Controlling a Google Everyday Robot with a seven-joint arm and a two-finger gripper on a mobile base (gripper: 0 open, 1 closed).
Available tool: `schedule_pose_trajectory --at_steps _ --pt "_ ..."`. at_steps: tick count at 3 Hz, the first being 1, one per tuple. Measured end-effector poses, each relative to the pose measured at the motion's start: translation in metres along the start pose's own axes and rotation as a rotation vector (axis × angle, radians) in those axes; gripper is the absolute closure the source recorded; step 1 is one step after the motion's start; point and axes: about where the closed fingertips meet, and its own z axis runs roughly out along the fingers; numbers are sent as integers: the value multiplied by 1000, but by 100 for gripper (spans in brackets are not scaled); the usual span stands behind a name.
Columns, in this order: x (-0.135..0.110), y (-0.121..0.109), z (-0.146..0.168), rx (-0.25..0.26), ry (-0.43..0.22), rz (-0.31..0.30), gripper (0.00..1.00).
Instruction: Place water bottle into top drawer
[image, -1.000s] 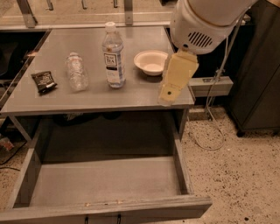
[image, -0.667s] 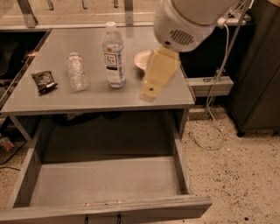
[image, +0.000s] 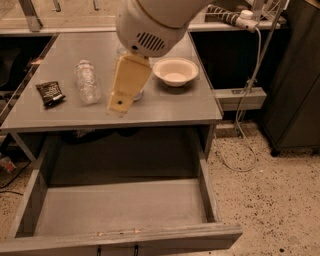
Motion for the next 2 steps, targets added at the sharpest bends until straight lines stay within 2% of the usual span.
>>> schedule_pose_trajectory --at_steps 1,2 --pt "-5 1 -9 13 -3 -8 0" --pt "-17 4 9 35 3 -12 0"
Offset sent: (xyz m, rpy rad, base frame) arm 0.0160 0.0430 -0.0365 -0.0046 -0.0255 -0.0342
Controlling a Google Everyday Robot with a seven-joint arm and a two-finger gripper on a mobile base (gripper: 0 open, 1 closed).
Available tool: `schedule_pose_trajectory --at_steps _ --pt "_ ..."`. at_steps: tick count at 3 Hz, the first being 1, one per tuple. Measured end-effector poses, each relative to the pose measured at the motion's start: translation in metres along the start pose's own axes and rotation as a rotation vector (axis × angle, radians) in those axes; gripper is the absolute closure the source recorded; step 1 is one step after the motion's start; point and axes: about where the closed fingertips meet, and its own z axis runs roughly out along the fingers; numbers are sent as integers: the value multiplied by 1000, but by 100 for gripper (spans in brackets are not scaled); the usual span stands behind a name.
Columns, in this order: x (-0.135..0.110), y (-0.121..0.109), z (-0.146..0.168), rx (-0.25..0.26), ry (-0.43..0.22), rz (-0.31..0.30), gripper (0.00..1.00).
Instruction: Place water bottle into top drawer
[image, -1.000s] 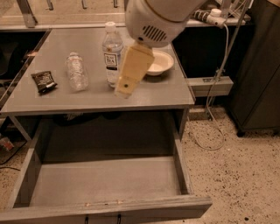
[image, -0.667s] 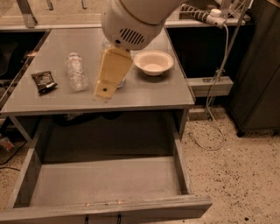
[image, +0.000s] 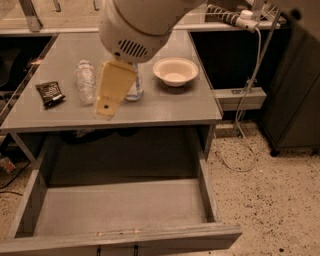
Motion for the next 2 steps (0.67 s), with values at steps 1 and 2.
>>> schedule_pose_trajectory --at_steps 1,2 --pt "-20 -11 33 9 -19 -19 0" --pt "-39 -22 68 -59 -34 -70 0"
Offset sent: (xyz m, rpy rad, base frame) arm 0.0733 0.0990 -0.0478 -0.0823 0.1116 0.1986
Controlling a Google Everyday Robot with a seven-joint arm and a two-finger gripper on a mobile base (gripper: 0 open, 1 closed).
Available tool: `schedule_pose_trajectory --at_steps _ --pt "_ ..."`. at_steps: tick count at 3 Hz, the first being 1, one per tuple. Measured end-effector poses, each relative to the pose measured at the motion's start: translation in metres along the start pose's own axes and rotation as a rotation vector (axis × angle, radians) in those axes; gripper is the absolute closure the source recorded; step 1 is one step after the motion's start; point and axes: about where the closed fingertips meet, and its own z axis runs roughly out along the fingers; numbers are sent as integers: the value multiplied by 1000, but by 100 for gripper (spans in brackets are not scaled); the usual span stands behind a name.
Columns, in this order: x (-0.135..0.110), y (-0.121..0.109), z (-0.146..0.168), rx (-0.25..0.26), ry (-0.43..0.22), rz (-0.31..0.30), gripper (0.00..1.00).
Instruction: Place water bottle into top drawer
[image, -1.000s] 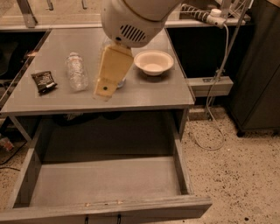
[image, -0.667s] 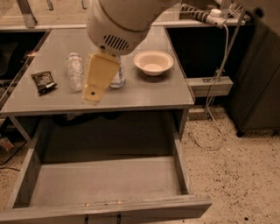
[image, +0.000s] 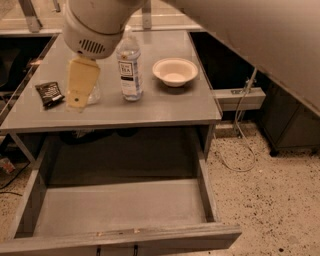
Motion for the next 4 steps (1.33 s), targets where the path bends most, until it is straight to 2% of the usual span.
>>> schedule_pose_trajectory --at_steps 2,3,4 --pt "-11 -5 7 -3 -25 -6 0" --pt "-10 -28 29 -18 -23 34 0" --pt "-6 -49 53 -67 -11 77 0"
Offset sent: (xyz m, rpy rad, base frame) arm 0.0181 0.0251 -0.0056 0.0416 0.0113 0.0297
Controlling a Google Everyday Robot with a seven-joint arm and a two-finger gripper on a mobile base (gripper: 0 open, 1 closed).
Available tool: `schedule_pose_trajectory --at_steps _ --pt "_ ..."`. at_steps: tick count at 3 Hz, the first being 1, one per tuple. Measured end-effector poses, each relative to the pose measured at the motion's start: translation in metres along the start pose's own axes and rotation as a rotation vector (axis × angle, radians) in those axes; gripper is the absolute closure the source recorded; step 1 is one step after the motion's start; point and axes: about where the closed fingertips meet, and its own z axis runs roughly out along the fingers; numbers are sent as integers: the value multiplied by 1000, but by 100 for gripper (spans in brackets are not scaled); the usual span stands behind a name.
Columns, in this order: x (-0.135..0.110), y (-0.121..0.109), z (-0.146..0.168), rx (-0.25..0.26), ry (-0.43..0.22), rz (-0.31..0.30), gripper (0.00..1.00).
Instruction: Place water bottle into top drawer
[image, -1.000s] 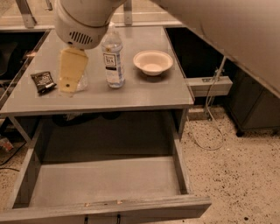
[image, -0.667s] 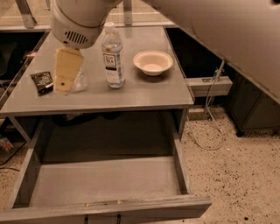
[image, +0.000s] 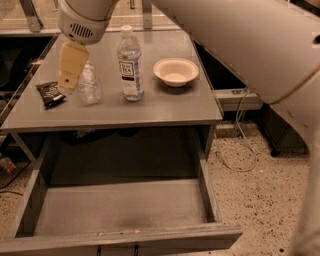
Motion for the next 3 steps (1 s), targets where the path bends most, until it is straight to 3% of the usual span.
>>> schedule_pose_trajectory --at_steps 1,2,3 --pt "5 -5 22 -73 8 19 0" --pt "3 -4 20 -69 0 11 0" --pt "4 -7 38 -86 62 22 0"
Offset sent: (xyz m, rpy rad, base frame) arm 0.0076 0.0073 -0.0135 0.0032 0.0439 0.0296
